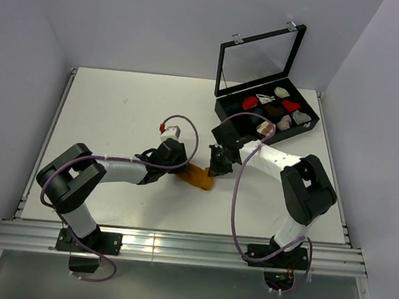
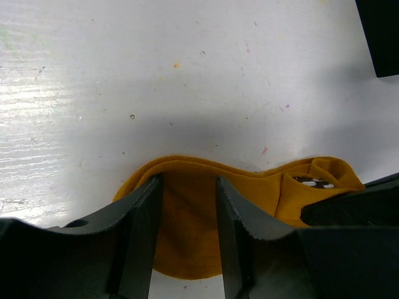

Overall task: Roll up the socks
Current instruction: Roll the sock at the center of the board.

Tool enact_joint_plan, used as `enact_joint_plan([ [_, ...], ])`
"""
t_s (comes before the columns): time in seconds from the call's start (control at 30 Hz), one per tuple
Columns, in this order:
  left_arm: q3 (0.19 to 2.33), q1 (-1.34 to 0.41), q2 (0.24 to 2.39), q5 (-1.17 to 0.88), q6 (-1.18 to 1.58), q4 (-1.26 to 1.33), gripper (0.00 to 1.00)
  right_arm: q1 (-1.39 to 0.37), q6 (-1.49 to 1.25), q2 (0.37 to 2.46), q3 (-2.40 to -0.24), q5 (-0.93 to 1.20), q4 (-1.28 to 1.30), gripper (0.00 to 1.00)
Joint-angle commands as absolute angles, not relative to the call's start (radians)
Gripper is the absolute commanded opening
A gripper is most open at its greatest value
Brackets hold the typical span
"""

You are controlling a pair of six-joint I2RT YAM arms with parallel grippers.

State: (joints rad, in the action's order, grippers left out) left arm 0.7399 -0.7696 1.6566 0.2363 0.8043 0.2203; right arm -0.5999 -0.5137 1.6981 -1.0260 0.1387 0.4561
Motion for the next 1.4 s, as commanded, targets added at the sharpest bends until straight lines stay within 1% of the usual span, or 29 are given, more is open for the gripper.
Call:
enact_joint_plan([
  [0.0,0.744,-0.782,1.624,0.244,0.758,0.268,0.45,-0.624,-0.486,1.753,-1.11,0.061,0.624,0.0],
  [0.17,0.75,-0.795,1.649,0.249,0.77,0.296,0.45,-0.635,-0.499,1.825,-1.19,0.055,0.704,0.0],
  [0.37,0.712,-0.836,1.591,0.248,0.727,0.385,0.47,-0.637,-0.511,1.885,-1.256,0.052,0.782,0.0],
  [0.5,0.696,-0.894,1.529,0.336,0.704,0.362,0.5,-0.637,-0.514,1.913,-1.301,0.06,0.824,0.0],
  [0.57,0.687,-0.925,1.496,0.411,0.69,0.348,0.51,-0.637,-0.52,1.922,-1.325,0.052,0.836,0.0],
  [0.7,0.686,-1.03,1.474,0.509,0.675,0.316,0.53,-0.635,-0.522,1.939,-1.353,0.061,0.853,0.01],
  [0.93,0.753,-1.138,1.566,0.548,0.678,0.307,0.54,-0.637,-0.526,1.954,-1.361,0.08,0.854,0.04],
  [0.97,0.773,-1.153,1.592,0.551,0.68,0.304,0.54,-0.635,-0.526,1.954,-1.361,0.081,0.851,0.06],
  [1.1,0.821,-1.18,1.652,0.575,0.673,0.293,0.54,-0.637,-0.531,1.954,-1.359,0.089,0.85,0.1],
  [1.37,0.893,-1.193,1.739,0.629,0.712,0.219,0.53,-0.637,-0.54,1.954,-1.35,0.103,0.839,0.12],
])
